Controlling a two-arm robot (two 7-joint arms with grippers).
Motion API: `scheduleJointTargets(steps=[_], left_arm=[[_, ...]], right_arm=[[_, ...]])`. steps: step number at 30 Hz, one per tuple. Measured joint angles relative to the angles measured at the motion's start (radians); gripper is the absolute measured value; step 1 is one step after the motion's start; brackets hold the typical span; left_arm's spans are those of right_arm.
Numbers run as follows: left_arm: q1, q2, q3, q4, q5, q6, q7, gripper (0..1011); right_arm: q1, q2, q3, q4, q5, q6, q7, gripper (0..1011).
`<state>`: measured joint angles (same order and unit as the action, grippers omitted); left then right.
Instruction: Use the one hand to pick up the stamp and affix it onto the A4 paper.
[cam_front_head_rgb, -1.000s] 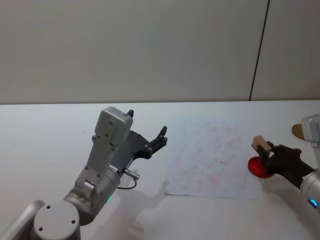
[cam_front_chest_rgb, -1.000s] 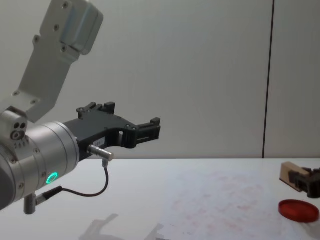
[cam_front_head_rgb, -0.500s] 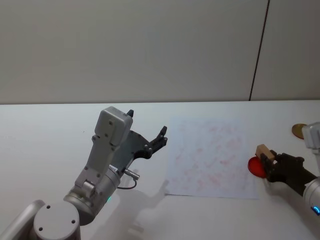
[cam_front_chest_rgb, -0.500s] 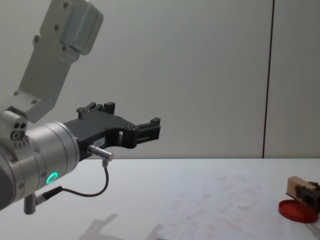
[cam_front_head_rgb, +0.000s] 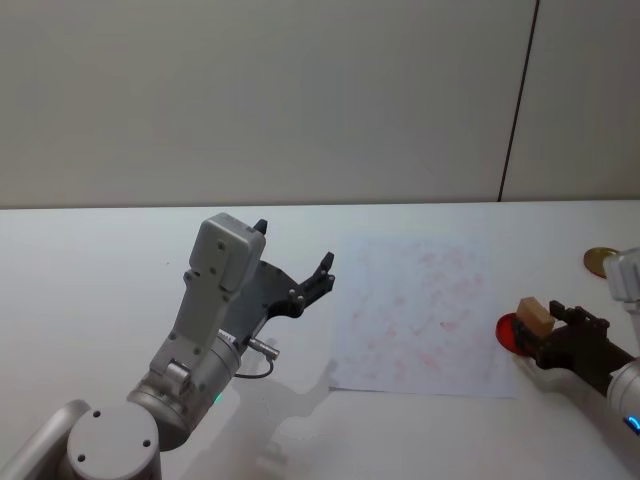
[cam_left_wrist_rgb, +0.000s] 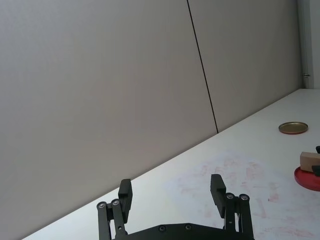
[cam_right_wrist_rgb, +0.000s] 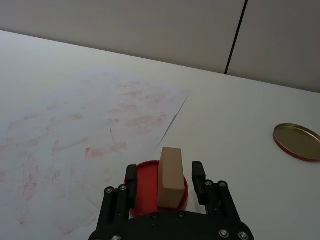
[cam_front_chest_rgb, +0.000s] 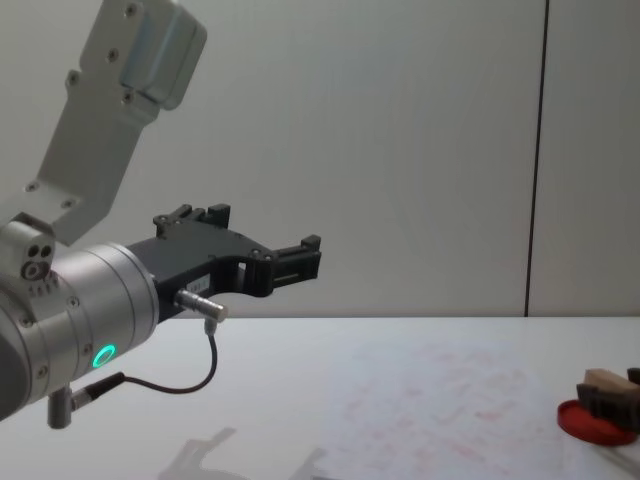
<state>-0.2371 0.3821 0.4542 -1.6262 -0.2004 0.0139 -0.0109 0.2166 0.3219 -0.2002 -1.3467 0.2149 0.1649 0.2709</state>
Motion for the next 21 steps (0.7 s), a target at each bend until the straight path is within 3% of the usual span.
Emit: scheduleJointTargets(steps=[13, 21], left_arm=[[0.000, 0.000, 0.000, 0.000, 0.000, 0.000, 0.000, 993], [0.000, 0.000, 0.000, 0.000, 0.000, 0.000, 0.000, 993]], right_arm=[[-0.012, 0.004, 0.006, -0.037, 0.012, -0.047, -0.014, 998], [-0.035, 0.011, 0.011, -0.105, 0.013, -0.096, -0.046, 1001]])
